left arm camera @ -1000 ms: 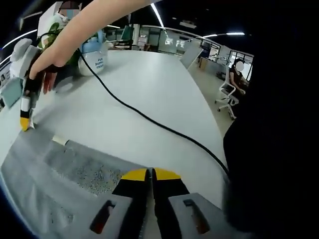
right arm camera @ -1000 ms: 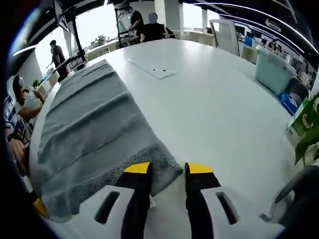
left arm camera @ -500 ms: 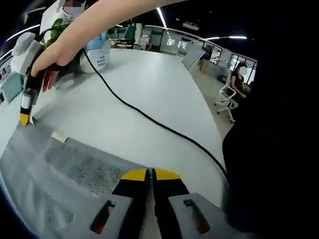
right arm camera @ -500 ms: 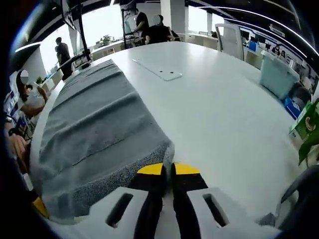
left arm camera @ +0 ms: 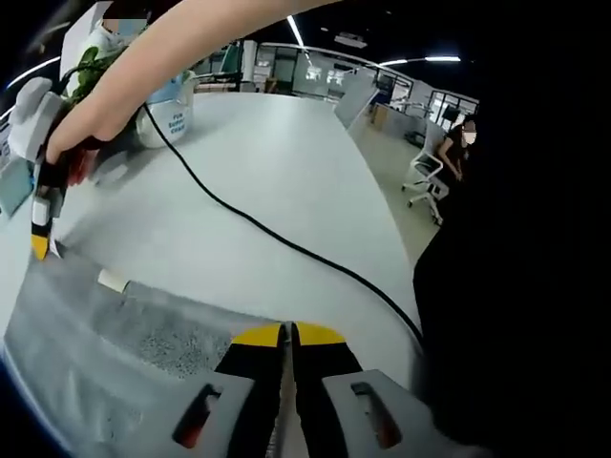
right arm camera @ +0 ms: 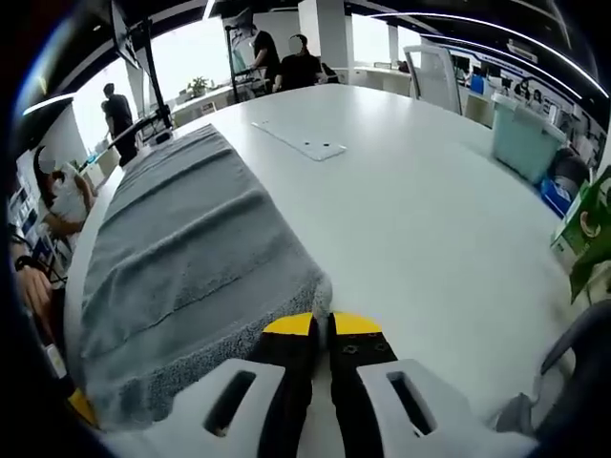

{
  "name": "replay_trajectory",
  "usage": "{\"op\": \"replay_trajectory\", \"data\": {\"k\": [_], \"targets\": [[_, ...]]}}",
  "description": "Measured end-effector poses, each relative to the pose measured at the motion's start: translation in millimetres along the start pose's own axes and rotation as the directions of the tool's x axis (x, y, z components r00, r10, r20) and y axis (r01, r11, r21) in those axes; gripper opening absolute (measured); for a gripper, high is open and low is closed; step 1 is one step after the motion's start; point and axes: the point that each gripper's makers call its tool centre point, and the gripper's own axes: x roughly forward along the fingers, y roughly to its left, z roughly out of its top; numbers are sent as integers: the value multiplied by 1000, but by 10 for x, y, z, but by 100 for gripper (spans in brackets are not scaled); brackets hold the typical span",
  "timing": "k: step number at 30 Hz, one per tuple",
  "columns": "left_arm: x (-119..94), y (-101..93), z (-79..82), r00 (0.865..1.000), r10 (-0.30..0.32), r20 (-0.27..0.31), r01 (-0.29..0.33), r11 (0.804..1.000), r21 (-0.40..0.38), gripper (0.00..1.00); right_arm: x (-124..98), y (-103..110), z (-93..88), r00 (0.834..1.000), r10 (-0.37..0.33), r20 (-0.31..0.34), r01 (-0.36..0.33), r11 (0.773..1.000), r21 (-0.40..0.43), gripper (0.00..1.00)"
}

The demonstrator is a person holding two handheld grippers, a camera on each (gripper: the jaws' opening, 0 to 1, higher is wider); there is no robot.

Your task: Fold the towel on the table until its edges align and the towel forms a compact rectangular stack.

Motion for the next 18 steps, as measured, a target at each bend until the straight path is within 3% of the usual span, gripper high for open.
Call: {"op": "replay_trajectory", "data": {"k": [8, 12, 18], "targets": [[-87, -44, 277, 997, -15, 77, 17, 999, -27, 3, -157, -47, 82, 999, -21, 25, 22, 1000, -5, 2], [-139, -70, 452, 991, -21, 134, 28, 998, -50, 3, -280, -121, 92, 998, -35, 54, 32, 998, 49, 2], [-228, -103, 680, 979, -18, 205, 30, 998, -56, 3, -471, -217, 93, 996, -64, 68, 60, 997, 58, 2]]}}
